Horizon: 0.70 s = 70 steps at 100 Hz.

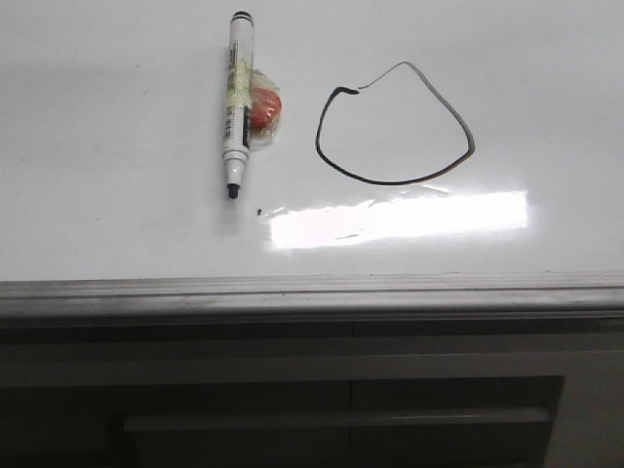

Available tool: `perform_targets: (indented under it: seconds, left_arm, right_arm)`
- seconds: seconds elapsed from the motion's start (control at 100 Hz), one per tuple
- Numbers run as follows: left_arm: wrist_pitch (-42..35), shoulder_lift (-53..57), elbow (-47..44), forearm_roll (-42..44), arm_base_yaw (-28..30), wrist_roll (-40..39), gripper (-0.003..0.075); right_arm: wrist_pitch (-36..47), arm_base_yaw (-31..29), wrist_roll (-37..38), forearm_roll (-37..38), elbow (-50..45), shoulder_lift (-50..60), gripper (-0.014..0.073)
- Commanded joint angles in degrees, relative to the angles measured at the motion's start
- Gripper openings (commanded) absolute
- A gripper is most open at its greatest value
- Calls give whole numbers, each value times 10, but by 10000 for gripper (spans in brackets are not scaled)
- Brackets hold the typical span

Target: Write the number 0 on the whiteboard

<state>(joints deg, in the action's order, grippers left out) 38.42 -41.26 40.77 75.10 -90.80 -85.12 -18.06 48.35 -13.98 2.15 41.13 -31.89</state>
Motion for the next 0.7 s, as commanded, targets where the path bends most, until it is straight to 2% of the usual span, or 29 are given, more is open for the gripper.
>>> perform_targets:
  seconds: [0.0,0.11,0.18,0.3,0.43,0.52,0.69]
  left_arm:
    - [-4,5,14,21,6,1,-20]
    - [-9,7,6,25,69,1,-20]
    - [-46,7,-8,25,131,1,-20]
    - [-186,16,-31,33,254,1,-20]
    - [-401,33,-53,97,376,1,-20]
    - [-489,33,-52,126,429,1,-20]
    - [-529,33,-52,125,480,1,-20]
  right_arm:
    - [44,-5,0,6,15,0,-69]
    - [44,-5,0,6,15,0,-69]
    - [44,-5,0,6,15,0,-69]
    - [44,-5,0,6,15,0,-69]
    - [44,-5,0,6,15,0,-69]
    - [44,-5,0,6,15,0,-69]
    - [44,-5,0,6,15,0,-69]
